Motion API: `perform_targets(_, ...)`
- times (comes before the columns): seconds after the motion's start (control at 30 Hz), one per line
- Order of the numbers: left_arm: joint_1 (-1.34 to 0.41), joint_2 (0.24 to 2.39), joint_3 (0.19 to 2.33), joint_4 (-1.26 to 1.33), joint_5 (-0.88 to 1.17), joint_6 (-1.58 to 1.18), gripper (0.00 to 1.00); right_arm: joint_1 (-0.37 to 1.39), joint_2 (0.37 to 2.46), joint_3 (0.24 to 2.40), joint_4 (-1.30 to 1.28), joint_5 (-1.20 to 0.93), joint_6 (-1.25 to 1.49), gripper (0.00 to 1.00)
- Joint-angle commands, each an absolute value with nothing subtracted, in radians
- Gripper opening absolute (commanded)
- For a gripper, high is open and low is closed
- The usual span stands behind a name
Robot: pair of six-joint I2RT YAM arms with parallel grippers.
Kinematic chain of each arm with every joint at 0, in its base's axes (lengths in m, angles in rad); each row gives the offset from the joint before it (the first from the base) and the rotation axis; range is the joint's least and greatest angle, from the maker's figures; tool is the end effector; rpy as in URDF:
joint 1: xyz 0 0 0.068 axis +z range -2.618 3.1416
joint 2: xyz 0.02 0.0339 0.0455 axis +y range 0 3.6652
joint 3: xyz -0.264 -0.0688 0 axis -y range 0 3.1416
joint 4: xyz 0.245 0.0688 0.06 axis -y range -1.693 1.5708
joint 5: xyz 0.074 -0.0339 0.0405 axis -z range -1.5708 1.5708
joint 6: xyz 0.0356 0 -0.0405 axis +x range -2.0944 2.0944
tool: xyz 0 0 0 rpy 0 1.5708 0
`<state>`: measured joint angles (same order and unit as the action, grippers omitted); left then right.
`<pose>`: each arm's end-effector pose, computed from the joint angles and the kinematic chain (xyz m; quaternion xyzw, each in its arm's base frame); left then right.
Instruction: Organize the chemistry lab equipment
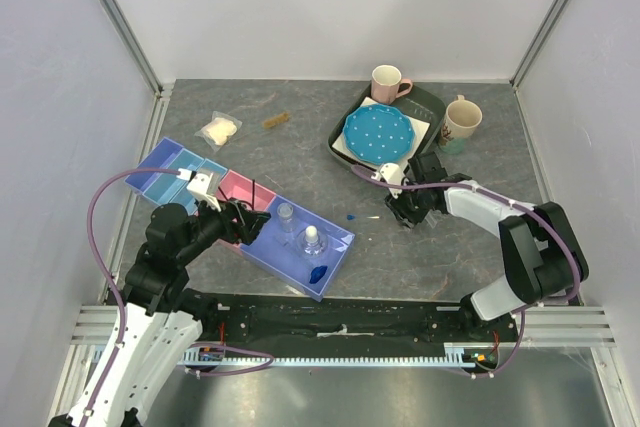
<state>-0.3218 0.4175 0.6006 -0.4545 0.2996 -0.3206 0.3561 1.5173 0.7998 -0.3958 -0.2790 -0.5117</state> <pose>0.1036 -0.0456 0.2952 0.0908 0.7873 -0.3016 0.5301 0.2569 0.1060 0.1641 -0.4341 0.8619 0.1176 0.2344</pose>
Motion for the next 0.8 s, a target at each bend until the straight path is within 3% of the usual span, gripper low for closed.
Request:
perform_targets(0.0, -0.319, 0.408, 0.598, -0.410, 0.334, -0.305, 0.79, 0.359, 1.537, 0.825, -0.370, -0.284, -0.499, 0.42)
perform_targets(0.2, -0.319, 0.394, 0.594, -0.403, 0.333, -0.308, 0.79, 0.359, 1.560, 0.828, -0.377, -0.295, -0.492, 0.34)
perform_targets(0.4, -0.321, 0.384, 0.592, -0.400, 0.336, -0.310, 0.79, 0.354, 1.568, 0.836, -0.385, -0.316, -0.479, 0.20)
perform_targets(0.77, -0.321, 0.357, 0.583, -0.368, 0.373, -0.314, 0.84, 0.255, 1.471, 0.857, -0.429, -0.564, -0.430, 0.12)
